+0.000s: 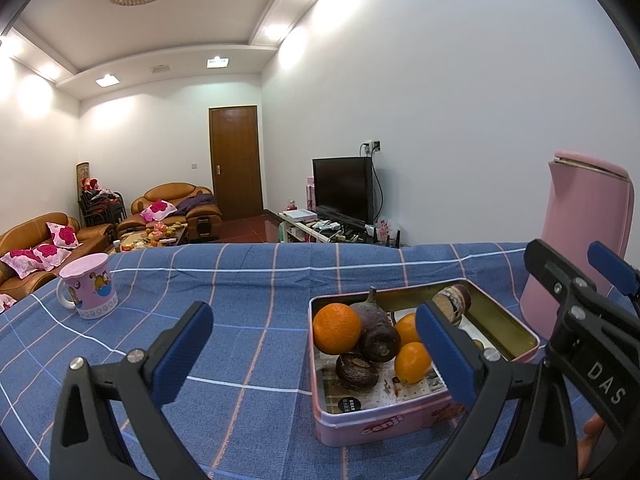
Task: Organize fruits
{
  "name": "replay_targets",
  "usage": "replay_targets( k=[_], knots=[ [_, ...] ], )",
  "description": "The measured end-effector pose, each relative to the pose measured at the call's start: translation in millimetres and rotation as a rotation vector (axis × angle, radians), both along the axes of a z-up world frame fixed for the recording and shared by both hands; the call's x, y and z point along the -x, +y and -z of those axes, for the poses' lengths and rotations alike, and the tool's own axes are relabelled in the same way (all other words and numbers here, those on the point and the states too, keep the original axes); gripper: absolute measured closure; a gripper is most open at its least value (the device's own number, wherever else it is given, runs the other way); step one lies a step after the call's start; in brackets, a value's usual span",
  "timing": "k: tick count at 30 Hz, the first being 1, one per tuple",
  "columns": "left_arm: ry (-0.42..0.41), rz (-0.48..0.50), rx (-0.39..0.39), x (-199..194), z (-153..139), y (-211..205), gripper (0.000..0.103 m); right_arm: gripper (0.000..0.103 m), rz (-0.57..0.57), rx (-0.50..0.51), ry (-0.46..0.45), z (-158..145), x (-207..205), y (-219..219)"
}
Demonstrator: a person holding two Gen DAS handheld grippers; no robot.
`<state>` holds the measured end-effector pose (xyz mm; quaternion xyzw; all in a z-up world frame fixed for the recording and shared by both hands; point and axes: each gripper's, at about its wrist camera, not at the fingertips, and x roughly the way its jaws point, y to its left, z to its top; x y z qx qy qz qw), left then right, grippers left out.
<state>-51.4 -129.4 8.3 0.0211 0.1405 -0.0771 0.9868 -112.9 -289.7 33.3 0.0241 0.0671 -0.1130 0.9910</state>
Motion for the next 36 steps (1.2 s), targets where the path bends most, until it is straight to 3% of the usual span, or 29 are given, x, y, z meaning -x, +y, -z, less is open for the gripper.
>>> replay_targets(
  k=[36],
  knots=[
    [0.008, -0.003, -0.009, 2.2, -1.1, 4.2, 0.0, 0.02, 0.004, -0.003, 0.008, 0.8, 0.0, -3.1]
  ],
)
